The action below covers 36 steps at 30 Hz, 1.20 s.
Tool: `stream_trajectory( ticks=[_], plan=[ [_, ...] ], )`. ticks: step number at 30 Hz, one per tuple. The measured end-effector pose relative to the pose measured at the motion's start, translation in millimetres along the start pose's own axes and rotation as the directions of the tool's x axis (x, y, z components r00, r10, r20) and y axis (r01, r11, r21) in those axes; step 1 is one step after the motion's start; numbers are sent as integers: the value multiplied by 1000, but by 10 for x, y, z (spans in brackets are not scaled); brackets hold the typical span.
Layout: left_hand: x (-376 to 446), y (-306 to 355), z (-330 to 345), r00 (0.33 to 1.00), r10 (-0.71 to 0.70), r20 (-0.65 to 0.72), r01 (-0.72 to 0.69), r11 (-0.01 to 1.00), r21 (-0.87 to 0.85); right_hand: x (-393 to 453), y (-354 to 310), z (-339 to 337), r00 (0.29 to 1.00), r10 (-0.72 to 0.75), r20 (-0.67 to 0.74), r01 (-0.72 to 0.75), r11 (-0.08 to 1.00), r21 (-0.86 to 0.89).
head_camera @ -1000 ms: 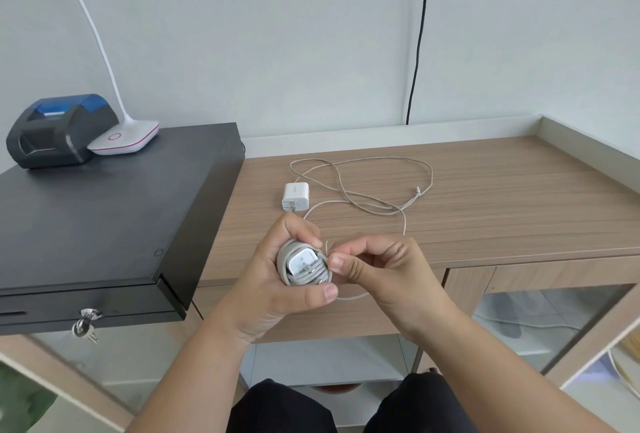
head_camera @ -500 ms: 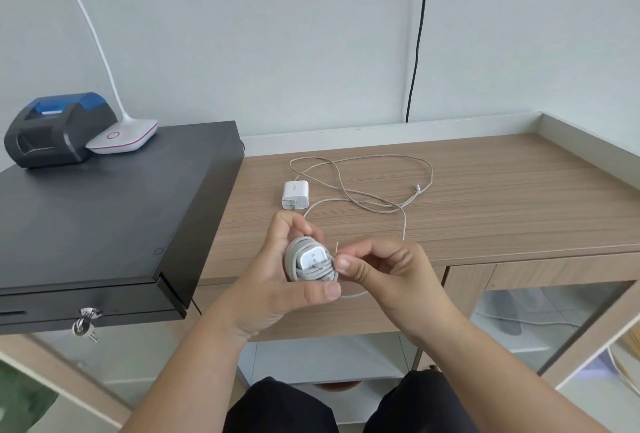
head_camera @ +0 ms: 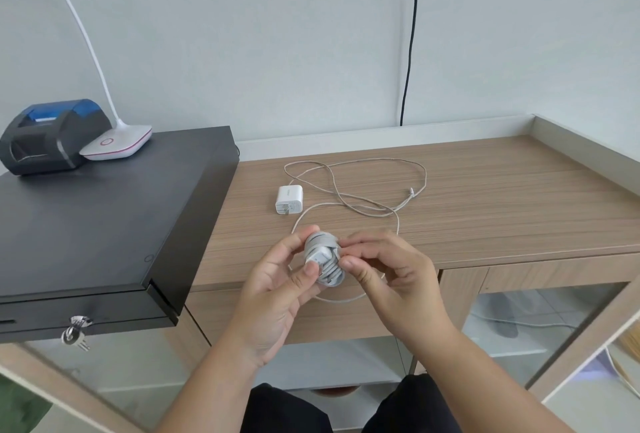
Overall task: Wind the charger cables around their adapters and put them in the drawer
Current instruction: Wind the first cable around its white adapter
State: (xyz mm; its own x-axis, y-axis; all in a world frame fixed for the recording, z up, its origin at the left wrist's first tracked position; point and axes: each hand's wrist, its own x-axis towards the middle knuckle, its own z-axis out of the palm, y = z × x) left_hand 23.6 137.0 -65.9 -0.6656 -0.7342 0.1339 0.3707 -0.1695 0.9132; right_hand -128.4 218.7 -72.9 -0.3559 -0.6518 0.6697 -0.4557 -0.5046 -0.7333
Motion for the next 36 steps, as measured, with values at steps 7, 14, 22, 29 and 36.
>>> stream_trajectory(
  ticks=[7, 14, 22, 29, 36],
  plan=[
    [-12, -62, 41, 999, 40, -17, -39, 996, 85, -55, 30, -5, 990, -135, -29, 131, 986, -103],
    [-16, -29, 55, 999, 19, 26, -22, 991, 131, -79, 11, -18, 986, -161, -52, 156, 984, -87],
    [30, 42, 16, 995, 78, 62, -91, 964, 250, -110, 23, 63, 991, 128, -27, -114, 947, 299],
    [66, 58, -9, 993, 79, 85, -100, 953, 284, -123, 74, 114, 991, 118, -60, -94, 946, 310],
    [65, 31, 4, 995, 83, 59, -96, 957, 275, -145, 40, 188, 975, 179, -131, -128, 936, 328]
  ],
)
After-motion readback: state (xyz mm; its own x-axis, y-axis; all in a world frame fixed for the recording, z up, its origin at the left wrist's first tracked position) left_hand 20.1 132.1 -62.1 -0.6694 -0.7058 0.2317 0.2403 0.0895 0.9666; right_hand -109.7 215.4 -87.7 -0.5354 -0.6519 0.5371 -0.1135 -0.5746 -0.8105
